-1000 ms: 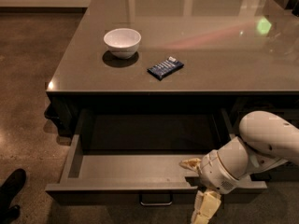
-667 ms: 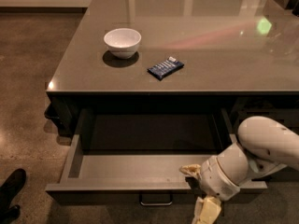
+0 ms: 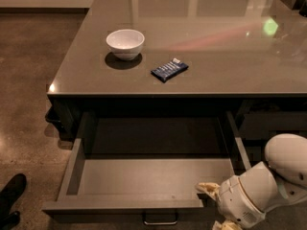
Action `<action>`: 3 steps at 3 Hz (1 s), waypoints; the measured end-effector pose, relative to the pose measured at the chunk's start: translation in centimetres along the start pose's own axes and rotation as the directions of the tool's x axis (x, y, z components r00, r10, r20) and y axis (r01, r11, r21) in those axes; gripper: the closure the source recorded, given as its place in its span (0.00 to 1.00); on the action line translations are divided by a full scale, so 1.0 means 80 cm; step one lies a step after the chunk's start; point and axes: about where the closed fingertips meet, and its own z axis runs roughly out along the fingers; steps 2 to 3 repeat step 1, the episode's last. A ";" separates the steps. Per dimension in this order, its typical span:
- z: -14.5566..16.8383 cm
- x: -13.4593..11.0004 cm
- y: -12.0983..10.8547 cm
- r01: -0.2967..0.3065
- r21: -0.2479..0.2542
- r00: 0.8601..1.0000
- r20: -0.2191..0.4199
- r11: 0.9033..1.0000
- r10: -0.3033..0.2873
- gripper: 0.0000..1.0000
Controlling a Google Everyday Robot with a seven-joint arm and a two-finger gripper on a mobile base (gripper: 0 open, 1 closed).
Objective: Open top drawer
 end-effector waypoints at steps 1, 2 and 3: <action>-0.012 0.006 0.024 -0.032 0.031 0.999 0.021 0.999 0.031 0.00; -0.012 0.006 0.024 -0.032 0.031 0.999 0.021 0.999 0.031 0.00; -0.012 0.006 0.024 -0.032 0.031 0.999 0.021 0.999 0.031 0.00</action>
Offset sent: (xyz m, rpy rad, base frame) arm 0.0000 0.0000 0.0000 0.0000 0.0000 0.0000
